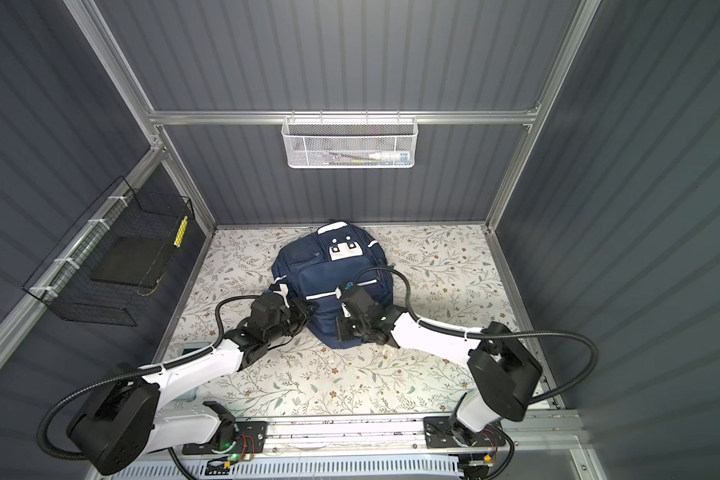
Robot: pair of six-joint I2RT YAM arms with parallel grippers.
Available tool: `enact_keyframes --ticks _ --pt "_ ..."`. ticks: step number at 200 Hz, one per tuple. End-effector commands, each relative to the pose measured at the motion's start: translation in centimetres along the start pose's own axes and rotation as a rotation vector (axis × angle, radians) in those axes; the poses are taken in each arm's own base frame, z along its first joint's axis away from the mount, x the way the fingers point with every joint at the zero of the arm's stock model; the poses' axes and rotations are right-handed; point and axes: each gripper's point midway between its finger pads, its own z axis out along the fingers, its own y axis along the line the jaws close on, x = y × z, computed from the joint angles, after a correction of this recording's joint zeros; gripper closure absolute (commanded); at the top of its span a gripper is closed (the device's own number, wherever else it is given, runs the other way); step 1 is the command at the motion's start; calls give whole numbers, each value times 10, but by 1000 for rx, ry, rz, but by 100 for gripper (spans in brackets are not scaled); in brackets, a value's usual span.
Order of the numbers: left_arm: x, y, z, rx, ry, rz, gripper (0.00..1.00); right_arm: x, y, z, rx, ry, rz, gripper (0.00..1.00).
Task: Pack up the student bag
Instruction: 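Lift and tip the navy backpack upright with both grippers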
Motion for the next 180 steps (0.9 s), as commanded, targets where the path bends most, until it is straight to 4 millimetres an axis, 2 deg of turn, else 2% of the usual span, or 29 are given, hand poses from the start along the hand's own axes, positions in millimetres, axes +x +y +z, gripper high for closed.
enact_keyframes --ticks 1,22,47,60,75,96,107,120,136,157,175,180 --pt "-12 -2 -15 -12 -49 48 100 13 -66 -13 163 40 36 100" --pt "-15 -3 -23 -15 -55 54 100 -3 -103 -23 219 16 66 100" --pt "-21 -3 -28 23 -22 11 100 -23 -140 -26 249 -5 113 100" --pt "-25 2 -28 25 -11 7 100 -30 -148 -23 239 0 110 100" --pt "-30 8 -25 5 10 16 100 -31 -144 -24 218 19 94 100" --pt "-40 13 -21 -25 2 47 100 -19 -125 -32 167 21 76 100" --pt "-51 13 -19 -45 -13 81 94 -7 -114 -36 174 37 50 100" --pt "-67 17 -15 -88 -36 118 89 8 -90 -37 156 65 13 100" --pt "-87 15 -6 -90 -31 132 82 23 -49 -33 96 92 -40 100" --pt "-106 1 -4 -78 -37 157 64 28 -4 -20 30 109 -73 100" --pt "-113 -6 -18 -104 -70 192 40 18 21 -6 -11 88 -69 100" --pt "-113 -5 -23 -117 -76 195 36 14 27 -1 -28 83 -64 100"
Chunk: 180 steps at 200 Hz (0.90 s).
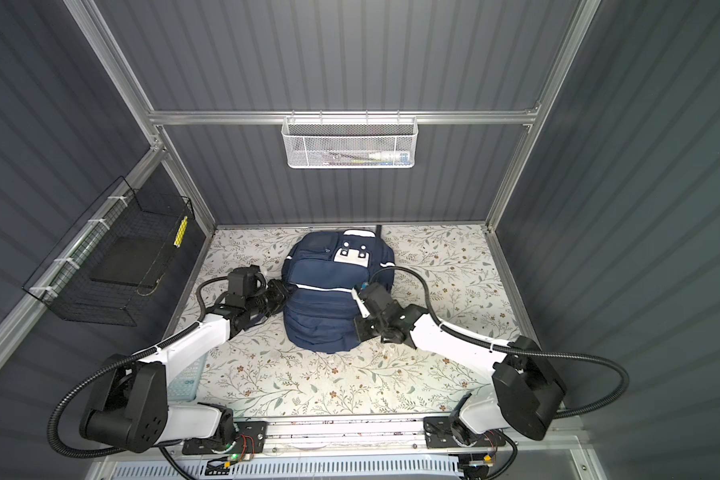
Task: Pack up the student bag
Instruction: 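Lift and tip the navy backpack upright with both grippers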
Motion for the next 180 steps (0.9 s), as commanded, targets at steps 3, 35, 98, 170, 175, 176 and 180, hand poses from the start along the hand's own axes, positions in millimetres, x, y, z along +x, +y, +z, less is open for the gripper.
enact_keyframes --ticks 3,35,98,170,175,176,180 --pt "-15 -18 -25 -11 -58 96 35 -12 22 14 -30 2 55 100" --pt "19 -13 -46 43 -7 0 33 -42 55 30 -103 -32 40 100" --pt "95 -37 -16 142 103 -54 27 -41 84 34 -153 -40 -17 100" --pt "90 -38 -2 70 126 32 100 -16 21 20 22 -33 27 100" --pt "88 -37 -4 67 127 30 100 -13 10 18 40 -30 45 100" --pt "88 -36 -5 68 126 29 100 -13 8 17 43 -32 49 100" --pt "87 -36 -7 70 128 27 100 -11 -2 15 56 -29 66 100"
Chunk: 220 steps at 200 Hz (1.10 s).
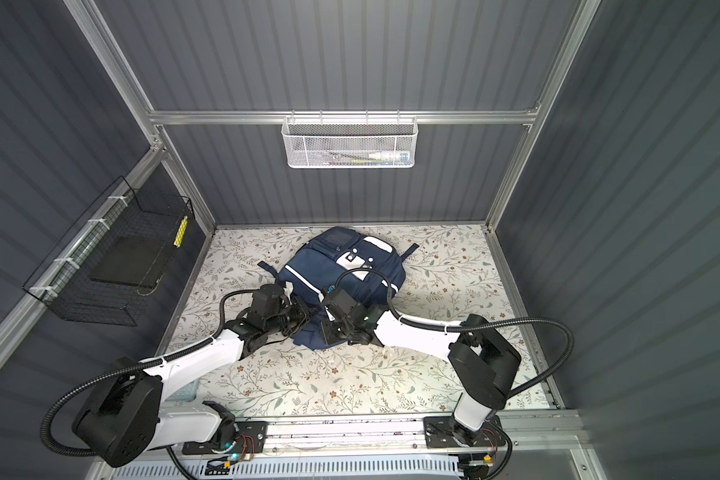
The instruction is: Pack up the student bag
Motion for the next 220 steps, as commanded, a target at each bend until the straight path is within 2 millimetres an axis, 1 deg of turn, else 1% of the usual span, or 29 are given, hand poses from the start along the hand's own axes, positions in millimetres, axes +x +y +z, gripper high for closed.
enact_keyframes --ticks 1,19,20,42,55,85,93,107,136,149,151,156,161,174,183,191,200,220 --pt "-17 -9 -16 -8 -52 57 100 12 -51 -21 116 12 60 100" --pt "-19 -6 -25 -11 -46 53 100 15 -95 -34 179 1 120 100" --pt "-19 -5 -26 -12 -45 53 100 15 -100 -35 186 0 126 100" --pt "-22 1 -38 -39 -63 60 100 6 -141 -48 238 -6 168 100" --pt "-22 -1 -43 -26 -67 56 100 -3 -162 -55 273 -32 175 100" --pt "-19 2 -45 -31 -57 51 100 -23 -214 -60 319 -37 253 100" --pt "-18 2 -45 -29 -50 50 100 -28 -224 -61 328 -44 268 100" --pt "-16 3 -44 -28 -42 46 100 -34 -235 -63 334 -57 285 100" --pt "-15 5 -45 -29 -46 43 100 -41 -239 -66 342 -74 291 100" --pt "-14 1 -43 -5 -41 48 99 -42 -237 -66 330 -81 292 100" --pt "-14 1 -43 -2 -38 49 97 -43 -236 -67 325 -83 291 99" --pt "-13 -2 -42 13 -32 53 85 -44 -234 -67 315 -86 288 94" --pt "-13 -5 -41 24 -28 60 76 -46 -229 -68 299 -96 280 89" --pt "-15 -10 -42 28 -26 90 58 -49 -217 -72 263 -116 248 70" --pt "-18 -12 -46 12 -36 123 44 -52 -210 -77 260 -131 224 58" --pt "-22 -14 -53 -20 -54 161 36 -53 -205 -81 260 -144 201 52" --pt "-29 -16 -63 -63 -82 208 31 -55 -200 -86 262 -161 183 49" --pt "-40 -14 -81 -165 -119 296 16 -59 -190 -95 240 -196 173 44"
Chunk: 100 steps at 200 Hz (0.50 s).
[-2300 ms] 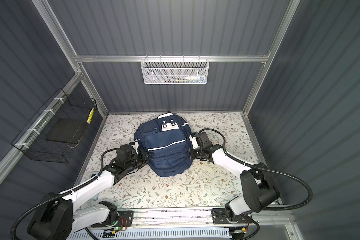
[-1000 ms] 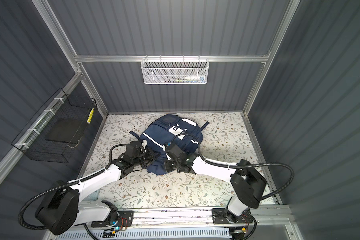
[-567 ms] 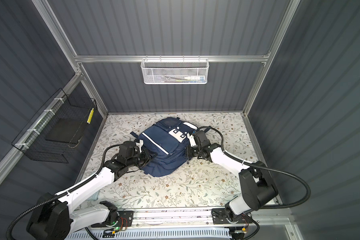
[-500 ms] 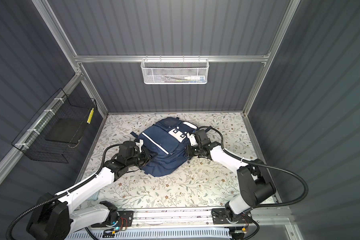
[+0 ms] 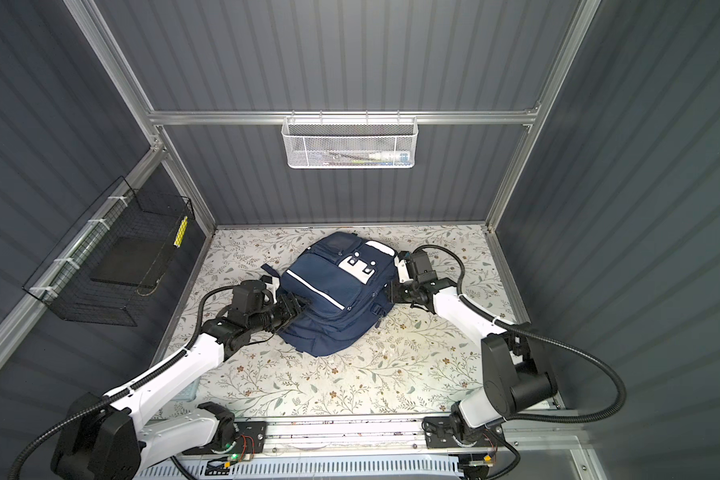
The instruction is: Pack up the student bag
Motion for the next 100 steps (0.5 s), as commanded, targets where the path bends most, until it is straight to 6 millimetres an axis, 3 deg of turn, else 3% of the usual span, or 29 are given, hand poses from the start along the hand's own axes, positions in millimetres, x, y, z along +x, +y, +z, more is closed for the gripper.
enact_keyframes --ticks 1,16,48,84,100 --pt "-22 -5 -28 -106 -71 163 16 -6 6 -14 8 -55 -27 44" --pt "-23 -4 -30 -147 -42 226 14 -8 17 -19 -39 -74 -50 41" --pt "-11 -24 -13 -127 11 309 16 -11 40 -18 -113 -99 -165 39" --pt "41 -75 20 -111 29 416 18 -19 62 -14 -150 -61 -323 42" --pt "50 -64 33 -269 24 518 17 -19 72 -12 -134 -93 -442 40"
